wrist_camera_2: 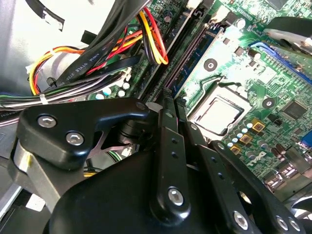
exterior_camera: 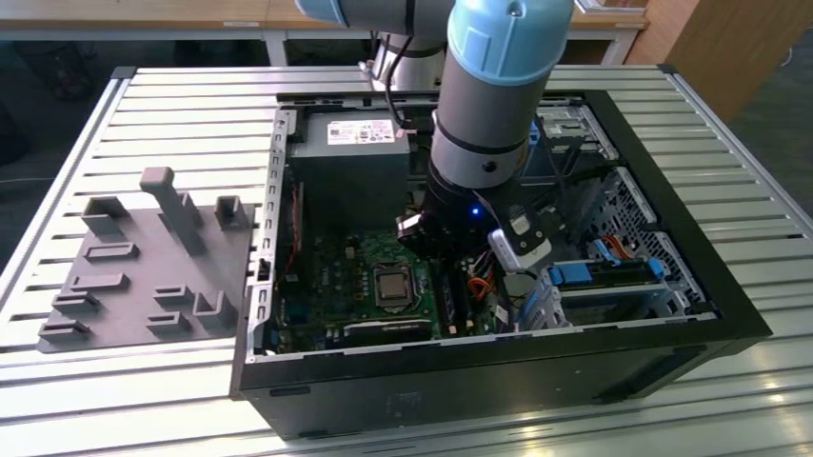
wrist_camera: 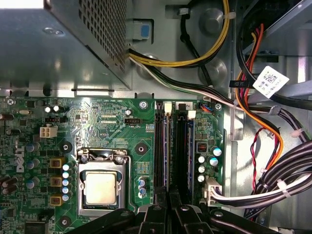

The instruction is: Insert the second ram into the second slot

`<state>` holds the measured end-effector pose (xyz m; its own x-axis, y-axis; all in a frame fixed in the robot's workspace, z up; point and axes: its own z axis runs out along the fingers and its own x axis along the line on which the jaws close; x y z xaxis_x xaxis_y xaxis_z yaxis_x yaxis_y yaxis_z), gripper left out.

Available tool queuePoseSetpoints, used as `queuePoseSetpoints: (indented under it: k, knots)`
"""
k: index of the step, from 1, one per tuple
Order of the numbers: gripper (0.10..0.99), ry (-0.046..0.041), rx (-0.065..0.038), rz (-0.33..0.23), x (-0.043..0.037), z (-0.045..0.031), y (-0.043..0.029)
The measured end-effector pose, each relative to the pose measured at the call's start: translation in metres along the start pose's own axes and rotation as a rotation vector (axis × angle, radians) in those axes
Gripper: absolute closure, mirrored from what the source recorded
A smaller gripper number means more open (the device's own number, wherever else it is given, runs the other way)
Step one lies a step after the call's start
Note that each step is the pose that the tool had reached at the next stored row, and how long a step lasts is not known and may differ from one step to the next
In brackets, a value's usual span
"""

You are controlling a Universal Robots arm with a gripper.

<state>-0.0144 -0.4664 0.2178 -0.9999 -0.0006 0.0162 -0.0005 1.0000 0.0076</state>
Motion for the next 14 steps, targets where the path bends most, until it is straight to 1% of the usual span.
queuePoseSetpoints:
  k: [8,14]
  knots:
    - [0.949,0.0075,0.0,0.007,-0.0028,-0.0001,-0.0007]
    - [0.949,0.0093,0.0,0.012,-0.0029,0.0,-0.0007]
